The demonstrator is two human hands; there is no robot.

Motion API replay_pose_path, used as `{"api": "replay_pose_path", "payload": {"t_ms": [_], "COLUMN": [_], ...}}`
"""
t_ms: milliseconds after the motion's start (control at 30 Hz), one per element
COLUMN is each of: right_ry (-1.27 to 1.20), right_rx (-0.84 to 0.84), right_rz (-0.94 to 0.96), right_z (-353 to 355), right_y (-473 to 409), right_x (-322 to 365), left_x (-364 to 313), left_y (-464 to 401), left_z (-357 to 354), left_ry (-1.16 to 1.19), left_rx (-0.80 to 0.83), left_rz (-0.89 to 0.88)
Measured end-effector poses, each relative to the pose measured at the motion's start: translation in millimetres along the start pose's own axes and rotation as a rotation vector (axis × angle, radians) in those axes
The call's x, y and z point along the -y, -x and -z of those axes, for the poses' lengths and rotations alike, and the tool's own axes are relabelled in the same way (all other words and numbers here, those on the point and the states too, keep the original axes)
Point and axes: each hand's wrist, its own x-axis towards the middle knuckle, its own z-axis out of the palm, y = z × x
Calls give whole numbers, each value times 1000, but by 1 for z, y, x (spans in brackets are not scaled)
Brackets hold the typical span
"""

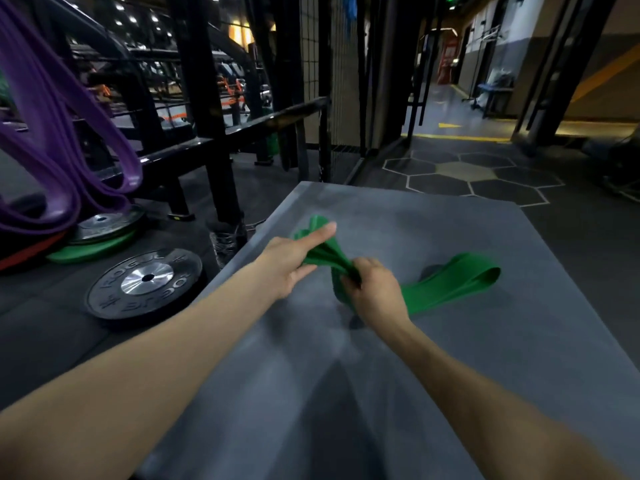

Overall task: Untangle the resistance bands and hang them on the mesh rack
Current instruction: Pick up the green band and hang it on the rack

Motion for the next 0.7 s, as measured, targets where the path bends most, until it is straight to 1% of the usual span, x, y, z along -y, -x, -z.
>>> {"api": "replay_pose_path", "payload": {"t_ms": [33, 67, 100, 133, 200, 233, 300, 333, 400, 500, 567, 700], "right_ry": [-67, -130, -191, -245, -332, -364, -419, -442, -482, -595, -618, -650], "right_rx": [-40, -85, -128, -162, -184, -195, -243, -267, -293, -347, -370, -393], "right_rz": [-47, -104, -164, -212, -297, -334, -408, -441, -516, -626, -684, -764], "right_z": [9, 19, 28, 36, 49, 54, 63, 66, 71, 75, 77, 77], "right_y": [-3, -7, -10, -14, -24, -28, -35, -37, -39, -37, -32, -23], "right_x": [-7, -14, -22, -31, -51, -62, -83, -94, -113, -142, -158, -177], "left_x": [3, 8, 17, 29, 55, 68, 96, 109, 130, 148, 154, 161], "left_y": [-2, -4, -8, -15, -26, -30, -41, -46, -53, -62, -71, -89], "left_z": [-7, -15, -21, -27, -39, -46, -59, -66, -83, -105, -114, -117], "left_ry": [-5, -23, -65, -157, -413, -534, -708, -755, -791, -768, -744, -784], "left_rx": [76, 119, 122, 85, -27, -46, -29, -2, 35, 29, 29, 1], "left_rz": [-17, -37, -83, -153, -298, -331, -340, -338, -339, -353, -391, -463]}}
